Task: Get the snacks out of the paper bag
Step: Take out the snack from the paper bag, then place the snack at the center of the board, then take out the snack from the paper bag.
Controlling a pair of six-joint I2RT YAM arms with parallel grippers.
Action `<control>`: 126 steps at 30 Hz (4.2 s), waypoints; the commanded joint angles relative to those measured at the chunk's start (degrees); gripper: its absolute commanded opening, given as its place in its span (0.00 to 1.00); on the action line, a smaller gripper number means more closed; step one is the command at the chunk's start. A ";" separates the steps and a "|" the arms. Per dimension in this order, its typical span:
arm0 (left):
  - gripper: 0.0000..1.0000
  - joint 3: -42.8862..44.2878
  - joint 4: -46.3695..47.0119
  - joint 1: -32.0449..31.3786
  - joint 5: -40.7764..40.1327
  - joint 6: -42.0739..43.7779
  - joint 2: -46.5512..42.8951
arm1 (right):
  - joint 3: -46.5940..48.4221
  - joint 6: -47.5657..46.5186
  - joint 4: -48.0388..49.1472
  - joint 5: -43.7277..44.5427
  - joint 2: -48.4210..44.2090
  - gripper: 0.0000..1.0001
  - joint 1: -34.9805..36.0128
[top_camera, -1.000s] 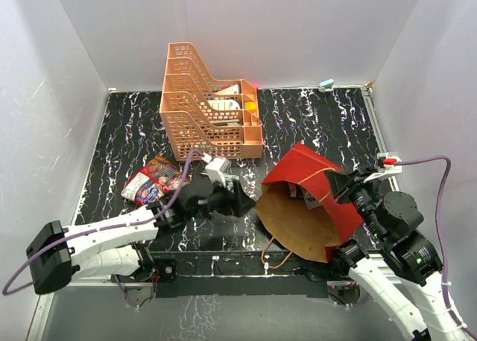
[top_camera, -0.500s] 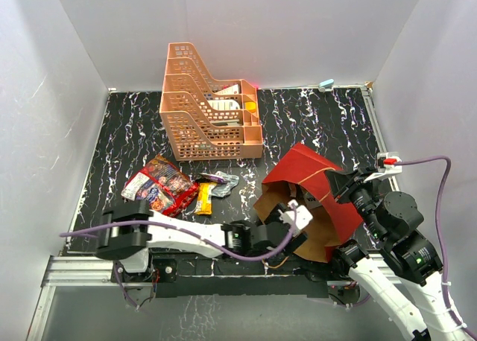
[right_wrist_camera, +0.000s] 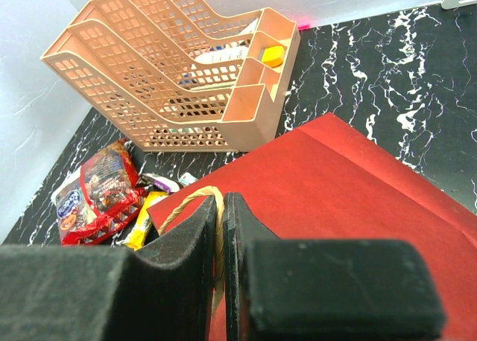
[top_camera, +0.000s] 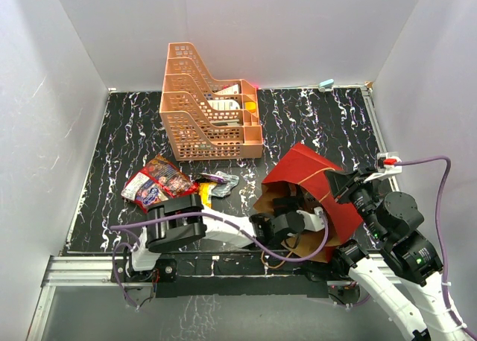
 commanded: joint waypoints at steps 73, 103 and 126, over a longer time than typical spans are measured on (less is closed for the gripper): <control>0.00 -14.59 -41.98 0.04 -6.72 -34.20 -54.36 | -0.12 -1.19 3.17 -0.01 0.43 0.09 0.17; 0.38 -15.20 -49.61 26.76 -0.96 -59.79 -31.54 | -0.20 -1.36 3.24 -1.82 1.97 0.09 0.15; 0.98 -17.09 -32.45 23.73 19.43 -56.75 -55.79 | -0.21 -1.55 3.12 -2.67 3.00 0.09 0.16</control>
